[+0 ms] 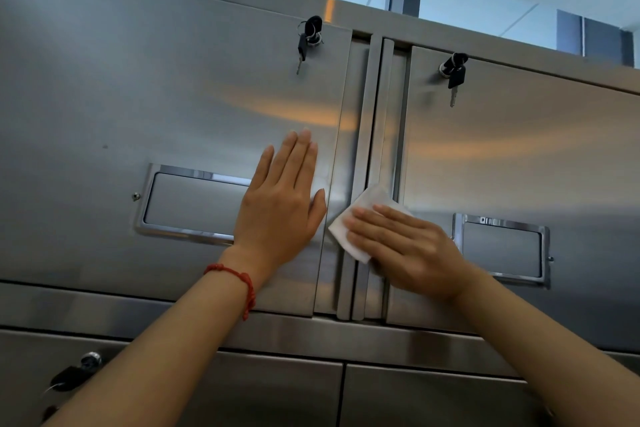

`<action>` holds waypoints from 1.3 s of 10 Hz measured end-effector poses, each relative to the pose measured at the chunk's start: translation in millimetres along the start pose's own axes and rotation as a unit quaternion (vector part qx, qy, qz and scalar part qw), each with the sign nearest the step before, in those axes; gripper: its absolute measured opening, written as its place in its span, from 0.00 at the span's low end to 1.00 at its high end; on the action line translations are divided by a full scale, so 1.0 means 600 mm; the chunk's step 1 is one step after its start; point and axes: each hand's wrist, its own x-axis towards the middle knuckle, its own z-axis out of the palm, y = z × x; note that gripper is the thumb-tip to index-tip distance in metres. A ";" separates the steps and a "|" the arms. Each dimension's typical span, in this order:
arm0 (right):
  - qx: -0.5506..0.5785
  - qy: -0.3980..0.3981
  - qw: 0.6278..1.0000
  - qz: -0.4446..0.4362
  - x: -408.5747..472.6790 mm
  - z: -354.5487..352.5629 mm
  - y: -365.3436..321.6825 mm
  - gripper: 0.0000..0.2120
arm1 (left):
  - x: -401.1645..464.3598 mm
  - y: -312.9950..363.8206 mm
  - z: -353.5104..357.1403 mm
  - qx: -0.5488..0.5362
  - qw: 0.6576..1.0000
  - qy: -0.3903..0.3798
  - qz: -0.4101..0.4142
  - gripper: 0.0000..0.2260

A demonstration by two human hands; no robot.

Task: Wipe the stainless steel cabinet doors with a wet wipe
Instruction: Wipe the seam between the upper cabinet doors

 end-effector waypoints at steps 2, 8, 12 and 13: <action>-0.021 0.016 0.999 0.027 0.012 0.003 0.010 0.14 | -0.001 0.001 0.000 -0.002 1.000 0.000 -0.002 0.26; -0.041 0.033 0.993 0.101 -0.002 0.019 -0.044 0.18 | -0.001 0.000 0.000 0.001 1.000 -0.009 -0.003 0.26; -0.060 0.030 0.993 0.099 0.009 0.019 -0.028 0.17 | 0.000 0.001 -0.001 0.000 1.000 -0.008 -0.006 0.26; -0.066 0.035 0.994 0.080 0.012 0.014 -0.017 0.17 | -0.001 0.001 0.000 0.000 1.000 -0.007 -0.004 0.26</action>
